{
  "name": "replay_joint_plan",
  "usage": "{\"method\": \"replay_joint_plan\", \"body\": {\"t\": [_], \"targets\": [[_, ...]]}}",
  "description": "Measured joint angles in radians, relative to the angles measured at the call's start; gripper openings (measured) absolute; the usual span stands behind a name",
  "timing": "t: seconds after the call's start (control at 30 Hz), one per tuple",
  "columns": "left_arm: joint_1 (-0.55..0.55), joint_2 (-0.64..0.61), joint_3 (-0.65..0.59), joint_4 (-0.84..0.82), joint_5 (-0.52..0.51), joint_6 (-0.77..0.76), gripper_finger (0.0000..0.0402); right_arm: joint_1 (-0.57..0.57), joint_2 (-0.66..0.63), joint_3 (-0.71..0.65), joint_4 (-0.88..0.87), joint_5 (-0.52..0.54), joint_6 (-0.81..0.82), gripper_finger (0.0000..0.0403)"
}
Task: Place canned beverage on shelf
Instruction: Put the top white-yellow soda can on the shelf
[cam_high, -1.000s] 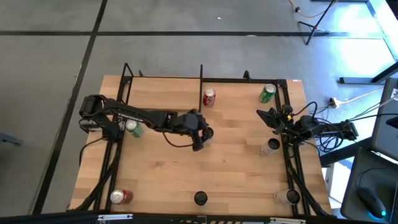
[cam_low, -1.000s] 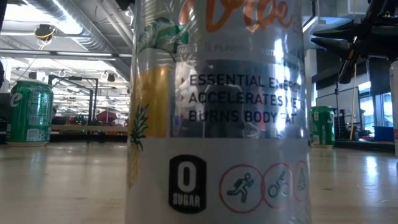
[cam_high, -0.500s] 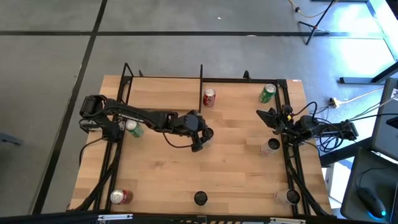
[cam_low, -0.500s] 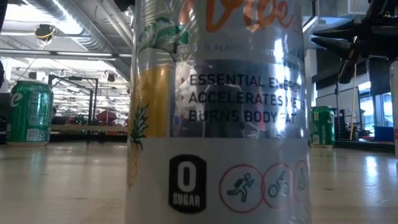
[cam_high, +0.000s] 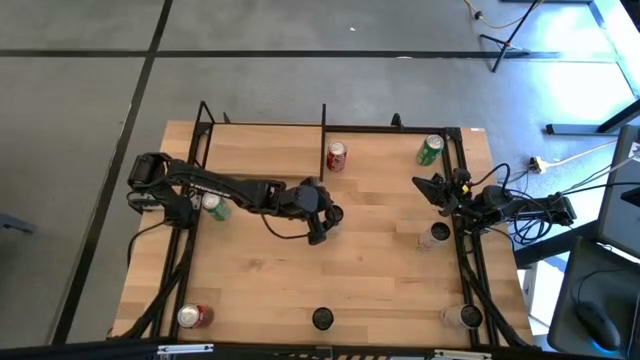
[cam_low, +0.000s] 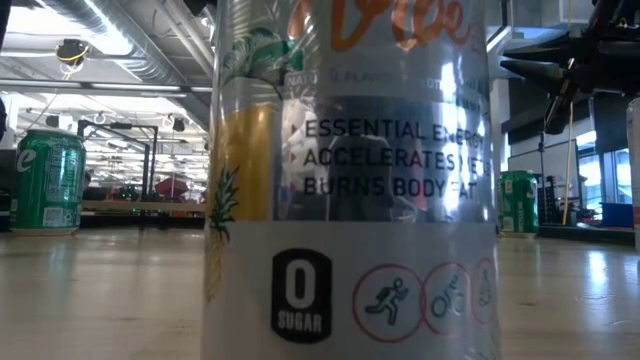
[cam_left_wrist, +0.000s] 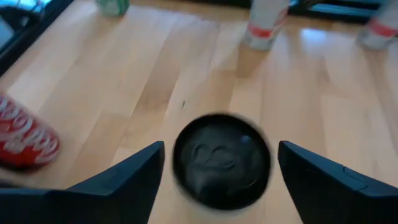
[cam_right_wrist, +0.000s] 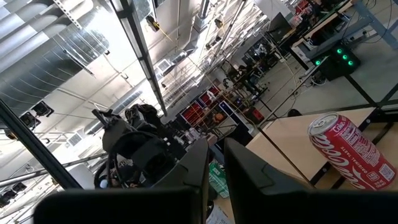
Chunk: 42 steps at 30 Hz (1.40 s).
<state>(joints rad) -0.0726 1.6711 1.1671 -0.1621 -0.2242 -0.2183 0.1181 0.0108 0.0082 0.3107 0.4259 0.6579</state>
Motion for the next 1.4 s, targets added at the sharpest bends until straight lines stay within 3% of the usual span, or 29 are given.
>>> {"method": "replay_joint_plan", "body": {"t": [0.27,0.4,0.5,0.7,0.9,1.17,1.4], "targets": [[-0.003,0.018,-0.002,-0.025,0.002,-0.008,0.0371,0.0,0.0,0.0,0.001,0.0,0.0,0.0042],[-0.007,0.018,-0.001,-0.007,-0.003,-0.055,0.0375,0.0,0.0,0.0,0.0,0.0,0.0,0.0042],[-0.014,0.038,0.001,0.001,-0.07,-0.063,0.0376,0.0,0.0,0.0,0.001,0.006,0.0,0.0042],[-0.014,0.087,-0.002,0.058,-0.066,-0.072,0.0375,0.0,0.0,0.0,0.005,0.009,0.0,0.0042],[-0.013,0.118,-0.001,0.066,-0.085,-0.167,0.0339,0.0,0.0,0.0,0.001,0.011,0.0,0.0042],[-0.014,0.072,-0.001,0.055,-0.114,-0.253,0.0226,0.0,0.0,0.0,0.001,0.011,-0.001,0.0042],[-0.016,-0.043,0.064,-0.099,-0.152,-0.26,0.0225,0.0,0.0,0.0,0.001,0.02,-0.001,0.0042]]}}
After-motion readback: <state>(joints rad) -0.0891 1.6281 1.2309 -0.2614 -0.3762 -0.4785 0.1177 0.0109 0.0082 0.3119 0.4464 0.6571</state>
